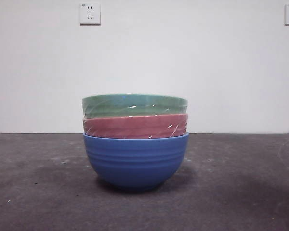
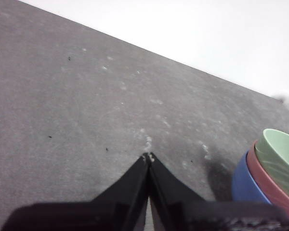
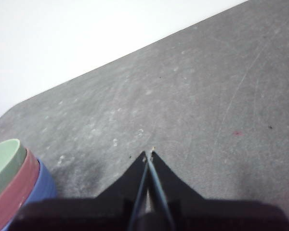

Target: Pick up the green bowl on the top,put the green bowl on the left,pick up the red bowl in the middle,put the red bowl on the right

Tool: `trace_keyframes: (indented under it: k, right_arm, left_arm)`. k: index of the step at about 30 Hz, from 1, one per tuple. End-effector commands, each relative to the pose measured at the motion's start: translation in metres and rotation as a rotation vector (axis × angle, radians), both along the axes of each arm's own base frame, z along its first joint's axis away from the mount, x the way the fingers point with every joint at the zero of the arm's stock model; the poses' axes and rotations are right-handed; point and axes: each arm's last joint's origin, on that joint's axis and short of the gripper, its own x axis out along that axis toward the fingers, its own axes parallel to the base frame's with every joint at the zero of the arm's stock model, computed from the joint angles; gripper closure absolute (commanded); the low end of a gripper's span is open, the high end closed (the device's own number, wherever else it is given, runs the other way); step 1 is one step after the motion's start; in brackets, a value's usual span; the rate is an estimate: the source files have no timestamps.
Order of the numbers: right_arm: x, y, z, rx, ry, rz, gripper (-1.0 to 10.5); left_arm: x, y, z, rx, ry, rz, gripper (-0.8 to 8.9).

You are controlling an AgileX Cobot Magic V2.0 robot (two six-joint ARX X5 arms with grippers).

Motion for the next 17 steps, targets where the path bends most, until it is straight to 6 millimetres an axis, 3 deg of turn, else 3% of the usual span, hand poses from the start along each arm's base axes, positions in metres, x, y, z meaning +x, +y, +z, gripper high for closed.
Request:
trace_keyframes:
  k: [1, 6, 17]
  right_arm:
    - [-0.001, 0.0, 0.008, 0.073, 0.008, -0.011, 9.6]
    - [0.0, 0.0, 0.032, 0.1, 0.018, -0.018, 9.6]
    - [0.018, 0.002, 0.104, 0.015, 0.084, 0.001, 9.6]
  left_arm:
    - [-0.001, 0.0, 0.004, -0.038, 0.033, 0.001, 8.2]
    - [-0.002, 0.0, 0.026, -0.041, 0.07, -0.001, 8.2]
    - [0.018, -0.002, 0.111, 0.02, 0.057, -0.097, 8.2]
